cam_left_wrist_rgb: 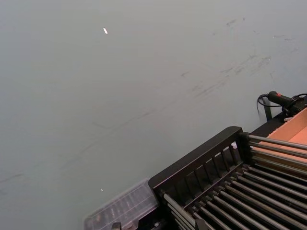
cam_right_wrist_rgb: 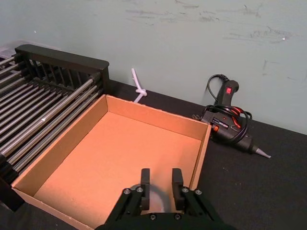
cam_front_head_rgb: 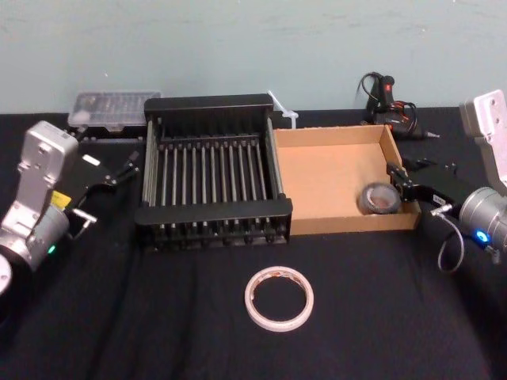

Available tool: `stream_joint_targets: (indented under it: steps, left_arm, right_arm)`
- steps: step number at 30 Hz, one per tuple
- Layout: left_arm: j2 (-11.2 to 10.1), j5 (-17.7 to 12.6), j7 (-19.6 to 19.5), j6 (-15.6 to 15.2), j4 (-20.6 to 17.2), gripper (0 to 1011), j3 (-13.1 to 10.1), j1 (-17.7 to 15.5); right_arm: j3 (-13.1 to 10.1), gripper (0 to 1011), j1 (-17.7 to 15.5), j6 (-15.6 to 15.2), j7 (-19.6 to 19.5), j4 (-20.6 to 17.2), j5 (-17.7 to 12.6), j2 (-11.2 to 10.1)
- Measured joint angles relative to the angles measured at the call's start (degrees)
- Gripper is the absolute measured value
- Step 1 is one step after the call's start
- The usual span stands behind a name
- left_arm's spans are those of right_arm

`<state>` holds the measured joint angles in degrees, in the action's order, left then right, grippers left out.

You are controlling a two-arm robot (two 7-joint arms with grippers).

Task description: Pick up the white tape and place it into the black box , Pick up the silver tape and place it into the brown box.

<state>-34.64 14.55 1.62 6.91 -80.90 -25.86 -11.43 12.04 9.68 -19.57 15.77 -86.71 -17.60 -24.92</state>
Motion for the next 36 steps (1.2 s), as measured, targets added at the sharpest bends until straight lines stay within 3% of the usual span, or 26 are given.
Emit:
stream_joint_targets:
  steps: [13, 23, 36]
  left_arm:
    - [0.0, 0.0, 0.0, 0.0, 0.0, 1001, 0.0, 0.0]
    - [0.0, 0.0, 0.0, 0.0, 0.0, 1001, 0.0, 0.0]
    - [0.0, 0.0, 0.0, 0.0, 0.0, 1001, 0.0, 0.0]
  right_arm:
    - [0.0, 684, 0.0, -0.1, 0.0, 0.0, -0.1, 0.0]
    - [0.0, 961, 0.0, -0.1, 0.0, 0.0, -0.1, 0.0]
    - [-0.1, 1002, -0.2, -0.1, 0.2, -0.2, -0.1, 0.0]
